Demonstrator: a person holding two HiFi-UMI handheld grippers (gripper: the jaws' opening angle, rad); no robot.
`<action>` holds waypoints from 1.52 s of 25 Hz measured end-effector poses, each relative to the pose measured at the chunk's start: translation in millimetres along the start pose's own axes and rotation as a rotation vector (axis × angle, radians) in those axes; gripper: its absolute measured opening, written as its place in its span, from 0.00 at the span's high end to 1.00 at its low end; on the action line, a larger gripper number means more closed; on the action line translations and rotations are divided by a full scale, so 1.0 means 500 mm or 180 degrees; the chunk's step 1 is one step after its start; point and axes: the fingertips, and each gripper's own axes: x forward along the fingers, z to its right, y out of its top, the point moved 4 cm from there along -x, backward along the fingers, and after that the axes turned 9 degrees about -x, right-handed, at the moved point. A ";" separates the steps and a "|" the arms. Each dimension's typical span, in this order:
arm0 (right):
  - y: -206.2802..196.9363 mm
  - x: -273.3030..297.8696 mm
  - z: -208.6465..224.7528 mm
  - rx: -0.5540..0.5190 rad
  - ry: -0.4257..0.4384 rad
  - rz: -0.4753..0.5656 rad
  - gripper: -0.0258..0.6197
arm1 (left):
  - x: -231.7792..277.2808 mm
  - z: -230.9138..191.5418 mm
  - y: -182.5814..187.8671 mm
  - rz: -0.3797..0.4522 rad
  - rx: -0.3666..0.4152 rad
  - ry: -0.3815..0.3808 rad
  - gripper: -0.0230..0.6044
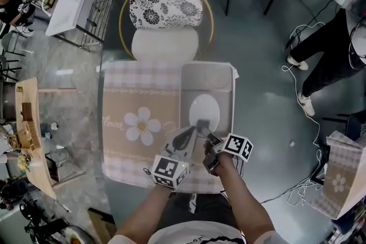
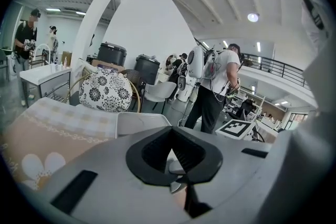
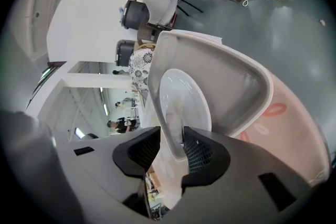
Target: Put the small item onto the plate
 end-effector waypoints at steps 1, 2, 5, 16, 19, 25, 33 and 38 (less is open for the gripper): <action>0.001 -0.001 0.001 -0.0004 -0.0033 0.0015 0.74 | -0.001 -0.001 0.000 -0.0002 0.0000 0.0008 0.95; 0.000 -0.004 0.003 0.0001 -0.0080 0.0008 0.74 | -0.003 -0.001 0.000 -0.0004 -0.0003 0.0014 0.95; -0.016 -0.018 0.010 0.0047 -0.0179 -0.0083 0.74 | -0.007 0.003 0.001 0.0000 -0.0002 0.0016 0.95; 0.003 0.008 0.005 0.0317 -0.0023 -0.0201 0.76 | -0.050 0.026 0.001 0.0042 0.0045 0.0041 0.95; -0.010 -0.002 0.012 0.0097 -0.0169 -0.0366 0.73 | -0.060 0.030 -0.002 0.0052 0.0045 0.0061 0.95; -0.013 -0.013 -0.030 -0.1284 -0.0475 -0.0564 0.75 | -0.068 0.040 0.011 0.0089 0.0089 0.0043 0.95; -0.028 -0.104 -0.149 -0.1940 -0.0032 -0.0115 0.87 | -0.099 0.069 0.011 0.0047 0.0214 0.0029 0.95; -0.074 -0.210 -0.244 -0.2461 0.0175 0.0315 0.91 | -0.169 0.126 0.020 0.0041 0.0225 -0.0094 0.95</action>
